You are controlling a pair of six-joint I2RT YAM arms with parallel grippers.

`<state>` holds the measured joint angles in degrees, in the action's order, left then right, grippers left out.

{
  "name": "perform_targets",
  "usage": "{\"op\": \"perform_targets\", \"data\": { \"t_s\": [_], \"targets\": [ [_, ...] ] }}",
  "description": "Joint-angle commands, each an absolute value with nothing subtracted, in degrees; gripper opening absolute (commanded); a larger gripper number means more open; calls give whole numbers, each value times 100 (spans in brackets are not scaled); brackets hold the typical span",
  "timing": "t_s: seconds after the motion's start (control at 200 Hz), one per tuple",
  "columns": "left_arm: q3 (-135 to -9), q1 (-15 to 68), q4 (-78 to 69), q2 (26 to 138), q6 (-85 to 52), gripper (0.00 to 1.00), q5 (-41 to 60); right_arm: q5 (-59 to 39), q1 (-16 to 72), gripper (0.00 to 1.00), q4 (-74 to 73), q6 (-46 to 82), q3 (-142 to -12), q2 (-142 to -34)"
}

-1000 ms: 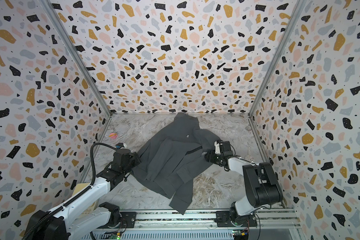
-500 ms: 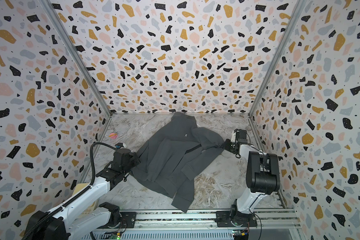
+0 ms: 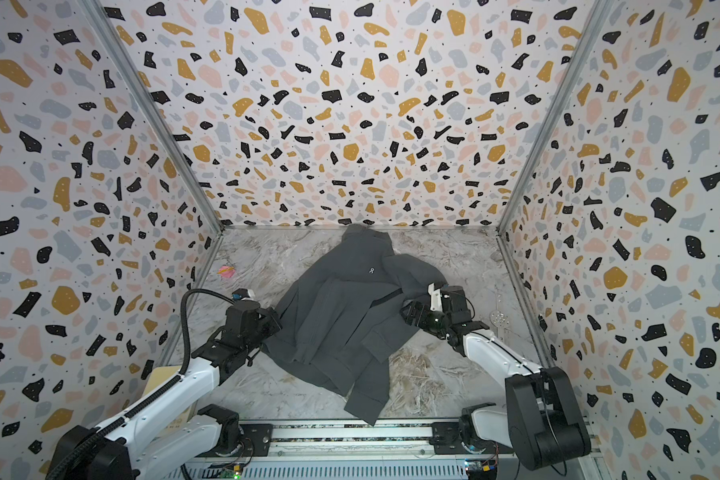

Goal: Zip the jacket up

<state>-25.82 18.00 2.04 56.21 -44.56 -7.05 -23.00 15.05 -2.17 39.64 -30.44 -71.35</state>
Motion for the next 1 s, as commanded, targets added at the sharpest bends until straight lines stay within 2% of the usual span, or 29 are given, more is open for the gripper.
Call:
{"op": "perform_targets", "data": {
  "t_s": [0.0,0.13,0.25,0.355,0.456,0.526,0.561,0.611,0.656,0.686,0.891,0.996],
  "targets": [
    [-2514,1758,-148,5614,-4399,0,-504,-1693,1779,92,-352,4712,-2798,-7080],
    [-2435,1758,-245,5684,-4335,0,-499,-1540,2063,85,-624,5064,-2492,-7268],
    [-2366,1756,-252,5707,-4295,0,-525,-1684,2251,85,-1103,5324,-2259,-7563],
    [-2277,1758,-370,5717,-4328,0,-554,-1767,2348,85,-1411,5389,-2485,-8055],
    [-2268,1757,-386,5764,-4326,0,-593,-1920,2352,79,-1775,5300,-2803,-8755],
    [-2283,1757,-378,5791,-4318,0,-628,-2047,2311,69,-1953,5139,-3109,-9301],
    [-2285,1757,-387,5800,-4314,0,-633,-2040,2264,60,-1967,5021,-3288,-9533],
    [-2293,1758,-382,5802,-4311,0,-655,-2076,2156,39,-2015,4859,-3508,-9790],
    [-2309,1758,-361,5801,-4304,0,-684,-2124,2037,10,-2012,4748,-3681,-9933],
    [-2311,1758,-340,5796,-4305,0,-701,-2123,1913,0,-1936,4636,-3816,-9979],
    [-2316,1758,-235,5615,-4346,0,-760,-1369,891,0,-14,3072,-5351,-9507],
    [-2268,1749,-365,5590,-4472,0,-757,-1378,54,0,255,2925,-5753,-9090]
  ]
}}
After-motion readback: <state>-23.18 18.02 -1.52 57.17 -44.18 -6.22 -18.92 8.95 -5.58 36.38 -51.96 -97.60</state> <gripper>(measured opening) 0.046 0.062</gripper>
